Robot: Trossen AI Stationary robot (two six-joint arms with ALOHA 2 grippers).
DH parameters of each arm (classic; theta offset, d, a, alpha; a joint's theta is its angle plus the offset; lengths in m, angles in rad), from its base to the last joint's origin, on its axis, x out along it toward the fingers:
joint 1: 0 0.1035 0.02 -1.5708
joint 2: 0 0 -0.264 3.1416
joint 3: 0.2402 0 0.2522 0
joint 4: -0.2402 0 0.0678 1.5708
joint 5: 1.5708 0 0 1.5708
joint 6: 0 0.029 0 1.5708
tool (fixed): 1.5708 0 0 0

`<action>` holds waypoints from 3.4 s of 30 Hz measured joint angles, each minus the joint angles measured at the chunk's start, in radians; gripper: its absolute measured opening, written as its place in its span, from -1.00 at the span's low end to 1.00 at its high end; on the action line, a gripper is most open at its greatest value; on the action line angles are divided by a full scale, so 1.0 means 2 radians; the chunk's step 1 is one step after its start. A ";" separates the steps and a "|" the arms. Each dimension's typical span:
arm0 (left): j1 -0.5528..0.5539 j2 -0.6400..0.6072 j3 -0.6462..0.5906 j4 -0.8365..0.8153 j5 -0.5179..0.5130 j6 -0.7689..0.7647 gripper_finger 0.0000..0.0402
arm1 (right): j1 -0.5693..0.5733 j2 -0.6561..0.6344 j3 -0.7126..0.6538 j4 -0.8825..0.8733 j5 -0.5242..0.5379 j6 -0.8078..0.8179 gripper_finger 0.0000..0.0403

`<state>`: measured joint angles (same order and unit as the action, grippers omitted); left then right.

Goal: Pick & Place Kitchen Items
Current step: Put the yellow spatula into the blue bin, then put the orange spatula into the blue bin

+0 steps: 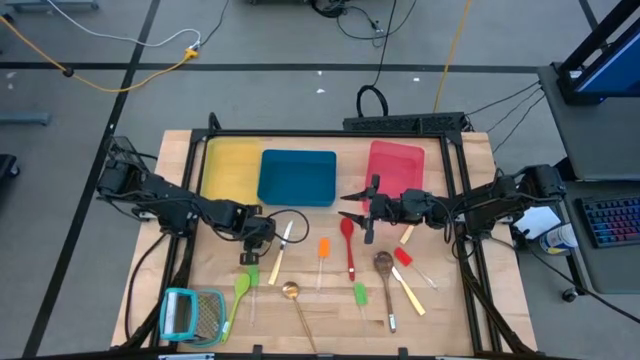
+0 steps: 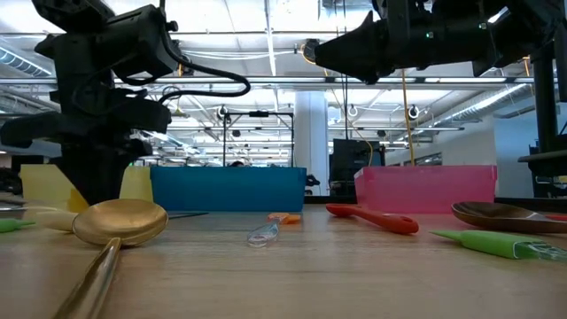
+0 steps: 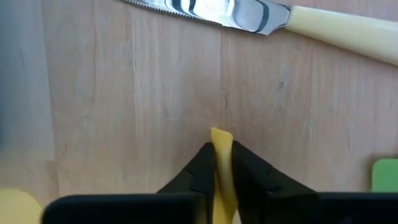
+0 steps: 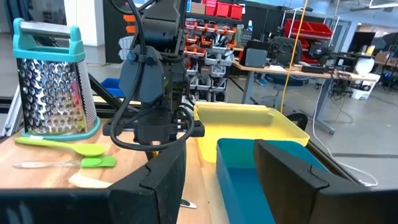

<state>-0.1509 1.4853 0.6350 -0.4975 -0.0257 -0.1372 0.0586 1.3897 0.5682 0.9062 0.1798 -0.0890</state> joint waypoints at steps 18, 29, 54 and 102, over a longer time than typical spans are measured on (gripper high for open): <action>-0.005 0.004 0.107 0.002 -0.094 0.041 -0.90 | 0.000 0.000 0.000 -0.003 0.000 0.013 -0.09; 0.059 0.001 0.259 0.022 -0.149 0.205 -0.94 | 0.000 0.000 0.000 -0.003 0.000 0.012 -0.09; 0.291 0.194 0.265 0.076 -0.031 0.198 -0.72 | 0.000 0.000 0.000 -0.067 0.000 0.013 -0.09; -0.044 -0.114 0.266 -0.210 -0.263 -0.137 -0.38 | 0.023 0.001 0.025 -0.096 -0.150 0.005 0.20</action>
<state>-0.2390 1.2573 1.1664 -0.9168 -0.5523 -0.4110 0.1042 1.3910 0.6181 0.7138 -0.1202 -0.0787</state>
